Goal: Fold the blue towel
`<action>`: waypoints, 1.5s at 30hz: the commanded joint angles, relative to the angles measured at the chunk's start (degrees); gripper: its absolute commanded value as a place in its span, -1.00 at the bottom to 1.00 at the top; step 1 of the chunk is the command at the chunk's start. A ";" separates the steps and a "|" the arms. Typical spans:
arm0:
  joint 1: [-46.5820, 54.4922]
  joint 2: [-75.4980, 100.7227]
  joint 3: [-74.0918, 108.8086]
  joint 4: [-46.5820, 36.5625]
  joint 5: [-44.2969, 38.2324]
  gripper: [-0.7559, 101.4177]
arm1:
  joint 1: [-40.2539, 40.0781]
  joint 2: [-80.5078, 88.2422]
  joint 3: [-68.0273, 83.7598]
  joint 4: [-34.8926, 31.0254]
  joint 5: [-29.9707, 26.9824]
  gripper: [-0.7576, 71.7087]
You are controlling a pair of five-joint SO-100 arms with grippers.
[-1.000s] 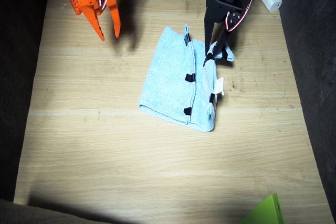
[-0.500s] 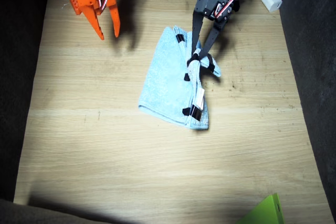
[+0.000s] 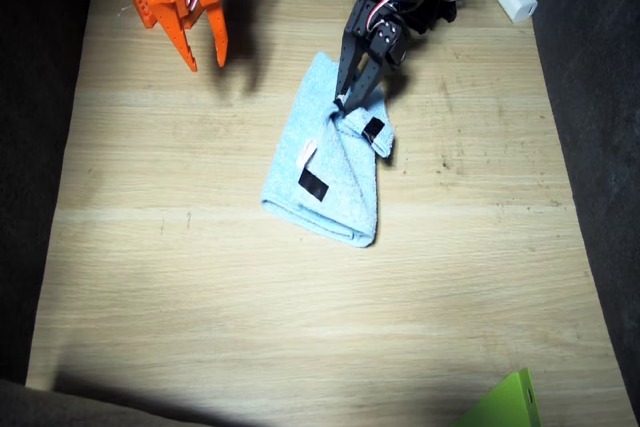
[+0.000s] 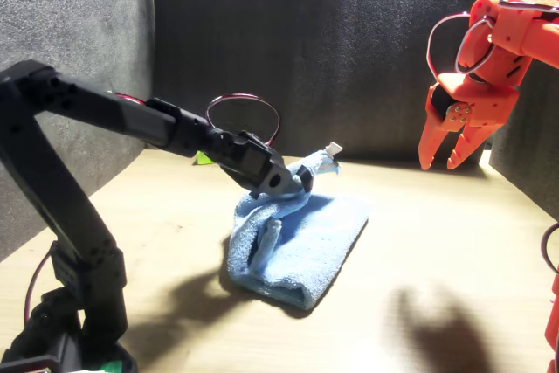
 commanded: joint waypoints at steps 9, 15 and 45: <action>2.64 2.11 -8.96 28.74 -3.43 -0.22 | 1.76 0.26 0.53 -1.32 0.62 -0.44; 2.55 -5.45 -18.63 36.47 -4.13 -0.16 | 2.37 -2.46 0.53 -2.81 0.53 -0.44; 6.06 -15.21 -41.92 49.57 -10.99 -0.12 | 2.29 0.53 0.44 -0.35 0.09 -0.44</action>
